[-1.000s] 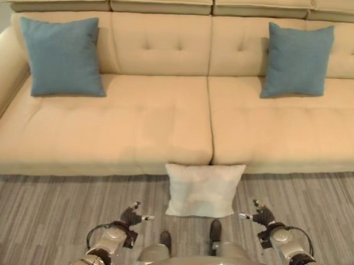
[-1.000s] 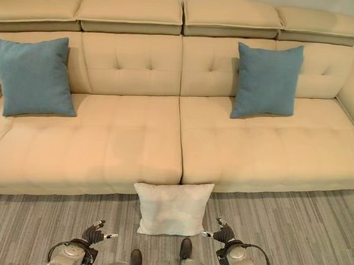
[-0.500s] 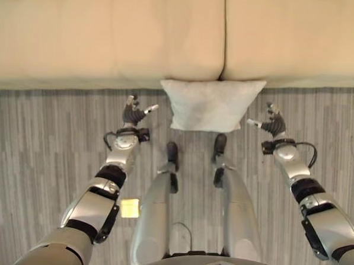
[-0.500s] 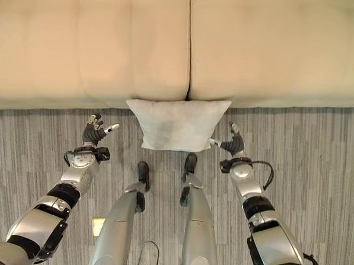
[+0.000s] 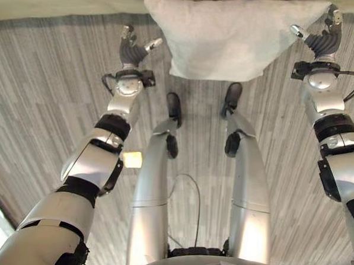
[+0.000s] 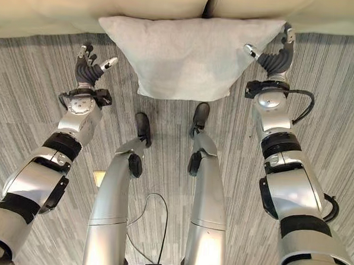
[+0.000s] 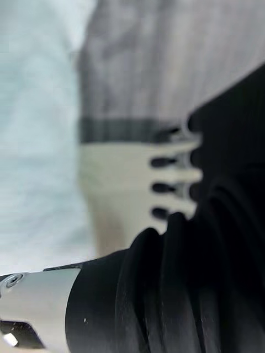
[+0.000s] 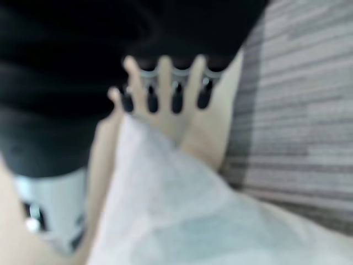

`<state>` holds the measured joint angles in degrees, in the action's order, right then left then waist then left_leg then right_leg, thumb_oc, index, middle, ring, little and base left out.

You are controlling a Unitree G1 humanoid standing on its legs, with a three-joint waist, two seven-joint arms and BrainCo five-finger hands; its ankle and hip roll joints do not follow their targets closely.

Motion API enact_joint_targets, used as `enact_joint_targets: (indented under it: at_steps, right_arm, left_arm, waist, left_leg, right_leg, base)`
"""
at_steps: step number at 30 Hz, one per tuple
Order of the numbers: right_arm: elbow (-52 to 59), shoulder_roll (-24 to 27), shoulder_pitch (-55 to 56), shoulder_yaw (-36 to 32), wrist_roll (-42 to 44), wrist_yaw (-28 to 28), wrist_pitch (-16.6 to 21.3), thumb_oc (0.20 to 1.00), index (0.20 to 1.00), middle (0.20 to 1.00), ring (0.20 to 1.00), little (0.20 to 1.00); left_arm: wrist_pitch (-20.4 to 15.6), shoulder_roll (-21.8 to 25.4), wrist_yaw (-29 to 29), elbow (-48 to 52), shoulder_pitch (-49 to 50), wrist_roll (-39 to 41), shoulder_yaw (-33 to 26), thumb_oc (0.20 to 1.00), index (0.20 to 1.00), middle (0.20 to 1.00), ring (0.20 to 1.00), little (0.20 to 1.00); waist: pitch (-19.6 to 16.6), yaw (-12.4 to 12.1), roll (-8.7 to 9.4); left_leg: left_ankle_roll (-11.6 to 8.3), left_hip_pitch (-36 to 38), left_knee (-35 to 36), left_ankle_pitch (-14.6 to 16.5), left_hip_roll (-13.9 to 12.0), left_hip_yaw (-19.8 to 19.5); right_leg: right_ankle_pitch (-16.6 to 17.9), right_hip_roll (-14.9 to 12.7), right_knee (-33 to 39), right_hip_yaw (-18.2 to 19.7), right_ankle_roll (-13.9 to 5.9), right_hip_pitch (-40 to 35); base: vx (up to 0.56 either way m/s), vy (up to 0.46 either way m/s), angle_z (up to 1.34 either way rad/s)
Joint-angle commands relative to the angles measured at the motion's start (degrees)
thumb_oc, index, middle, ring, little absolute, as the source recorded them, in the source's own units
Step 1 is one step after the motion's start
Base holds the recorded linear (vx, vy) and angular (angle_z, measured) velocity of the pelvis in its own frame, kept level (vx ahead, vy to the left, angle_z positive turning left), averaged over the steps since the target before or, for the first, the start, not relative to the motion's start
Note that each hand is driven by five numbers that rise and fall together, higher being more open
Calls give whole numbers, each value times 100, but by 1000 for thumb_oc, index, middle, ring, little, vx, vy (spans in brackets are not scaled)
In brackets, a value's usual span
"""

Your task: Pick up all the scattered cushions and arrange them neatly on the sofa.

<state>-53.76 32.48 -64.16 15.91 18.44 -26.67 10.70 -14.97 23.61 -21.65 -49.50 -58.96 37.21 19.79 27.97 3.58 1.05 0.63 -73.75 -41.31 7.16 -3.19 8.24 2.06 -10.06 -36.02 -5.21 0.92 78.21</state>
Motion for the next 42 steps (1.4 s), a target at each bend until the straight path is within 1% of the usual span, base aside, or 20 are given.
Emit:
enact_joint_targets:
  at_steps: [1,3,5,7,10,13,18,19,21,24,25,26,27,28,29,30,32,33,36,42]
  right_arm:
    - [-36,201,717,61,16,-222,128,1000,1000,1000,1000,1000]
    - [-208,283,639,94,34,-183,91,1000,1000,1000,1000,1000]
    - [-412,349,407,291,48,-84,45,1000,1000,1000,1000,1000]
    - [-690,399,1,550,138,0,-5,1000,1000,1000,1000,1000]
    - [-996,335,-571,914,341,121,-2,1000,1000,1000,1000,1000]
    - [-1034,290,-877,1099,437,174,40,1000,1000,1000,1000,1000]
    - [-1075,87,-1331,1356,587,207,94,1000,1000,1000,1000,1000]
    - [-1077,41,-1477,1520,518,236,79,1000,1000,1000,1000,1000]
    - [-1054,-186,-1686,1715,505,291,83,1000,1000,1000,1000,1000]
    - [-1004,-301,-1713,1744,533,319,110,1000,1000,1000,1000,1000]
    - [-823,-507,-1719,1793,622,374,179,1000,1000,1000,1000,1000]
    - [-819,-509,-1715,1793,621,372,177,1000,1000,1000,1000,1000]
    - [-559,-681,-1679,1843,718,470,246,884,884,884,884,884]
    - [-482,-744,-1630,1815,785,501,283,432,432,432,432,432]
    - [-328,-787,-1598,1841,805,529,314,200,200,200,200,200]
    - [-10,-911,-1488,1805,829,548,382,200,200,200,200,200]
    - [56,-923,-1463,1780,825,550,412,200,200,200,200,200]
    - [363,-908,-1451,1810,668,563,452,200,200,200,200,200]
    - [643,-862,-1285,1666,655,504,502,200,200,200,200,200]
    - [1756,-531,-631,1273,382,469,651,200,200,200,200,200]
  left_arm:
    - [-360,-46,-175,294,624,44,-199,1000,1000,1000,1000,1000]
    - [-318,-67,-207,311,487,-39,-81,1000,1000,1000,1000,1000]
    - [-253,-78,-217,138,283,-88,39,1000,1000,1000,1000,1000]
    - [-152,-15,-212,-231,-94,-122,216,1000,1000,1000,1000,1000]
    - [-21,57,-165,-623,-638,-231,523,1000,1000,1000,1000,1000]
    - [17,105,-151,-704,-964,-344,719,1000,1000,1000,1000,1000]
    - [-16,-27,-198,-694,-1382,-312,884,1000,1000,1000,1000,1000]
    - [-61,-96,-216,-623,-1479,-280,935,1000,1000,1000,1000,1000]
    - [-148,-241,-260,-466,-1598,-212,969,1000,1000,1000,1000,1000]
    - [-173,-302,-280,-457,-1641,-205,961,1000,1000,1000,1000,1000]
    - [-212,-385,-316,-405,-1650,-199,939,1000,1000,1000,1000,1000]
    - [-211,-384,-318,-401,-1645,-201,938,1000,1000,1000,1000,1000]
    - [-253,-396,-299,-329,-1627,-175,928,1000,1000,1000,1000,1000]
    - [-253,-395,-298,-298,-1616,-167,911,539,539,539,539,539]
    - [-280,-392,-284,-229,-1585,-133,899,241,241,241,241,241]
    - [-340,-404,-299,-66,-1505,-60,826,200,200,200,200,200]
    - [-349,-403,-291,-37,-1485,-34,820,200,200,200,200,200]
    - [-395,-334,-273,104,-1437,-11,785,200,200,200,200,200]
    - [-443,-282,-287,290,-1332,50,714,200,200,200,200,200]
    - [-585,-134,-322,1038,-763,30,423,200,200,200,200,200]
  waist:
    - [-672,61,-234]
    - [-648,80,-277]
    - [-627,73,-286]
    - [-583,80,-293]
    - [-448,105,-325]
    - [-409,116,-339]
    - [-364,60,-382]
    - [-363,26,-399]
    - [-376,-55,-435]
    - [-401,-77,-434]
    - [-435,-111,-426]
    - [-439,-108,-427]
    - [-471,-121,-408]
    - [-491,-128,-406]
    - [-515,-133,-396]
    - [-574,-139,-383]
    - [-591,-139,-377]
    - [-633,-125,-349]
    - [-685,-109,-337]
    - [-867,-69,-299]
  left_leg:
    - [-309,-132,945,-637,-19,-404]
    - [-295,-279,909,-639,-8,-403]
    - [-288,-406,872,-646,-24,-381]
    - [-280,-536,866,-658,-50,-354]
    - [-257,-718,860,-689,-46,-348]
    - [-220,-834,866,-705,-24,-361]
    - [-182,-918,901,-752,-9,-392]
    - [-187,-935,898,-771,5,-407]
    - [-189,-973,860,-802,41,-434]
    - [-199,-997,842,-819,46,-447]
    - [-203,-994,861,-840,52,-461]
    - [-203,-997,861,-840,53,-462]
    - [-210,-1006,854,-850,49,-469]
    - [-215,-1014,851,-854,47,-472]
    - [-224,-1026,840,-864,47,-478]
    - [-241,-1026,850,-883,45,-488]
    - [-246,-1027,853,-896,47,-497]
    - [-262,-1018,880,-916,39,-509]
    - [-284,-999,902,-935,30,-524]
    - [-345,-722,1152,-978,-21,-594]
  right_leg:
    - [-557,23,-422,182,-626,29]
    - [-571,44,-501,230,-623,218]
    - [-584,66,-570,269,-623,366]
    - [-579,84,-591,300,-638,505]
    - [-556,120,-637,335,-680,696]
    - [-528,145,-641,322,-688,803]
    - [-532,144,-681,317,-707,919]
    - [-540,141,-727,307,-707,947]
    - [-548,137,-783,295,-696,992]
    - [-559,134,-804,276,-687,1011]
    - [-566,140,-819,261,-686,1027]
    - [-566,139,-820,260,-685,1030]
    - [-572,153,-837,235,-676,1030]
    - [-575,158,-851,222,-673,1039]
    - [-578,168,-865,203,-667,1047]
    - [-575,181,-862,171,-664,1035]
    - [-570,185,-858,161,-663,1031]
    - [-564,198,-849,127,-662,1013]
    - [-564,208,-838,98,-655,974]
    - [-597,232,-691,-23,-651,667]
  base:
    - [26,-27,-4]
    - [36,-40,-3]
    - [17,-12,-1]
    - [-1,-15,-2]
    - [3,-28,-12]
    - [6,-10,-1]
    - [2,-9,0]
    - [12,-49,3]
    - [14,-30,5]
    - [10,-21,4]
    - [0,0,0]
    - [0,0,0]
    - [0,0,0]
    - [0,0,0]
    - [0,0,0]
    - [0,0,0]
    - [0,0,0]
    - [0,0,0]
    - [0,0,0]
    - [-2,-2,1]
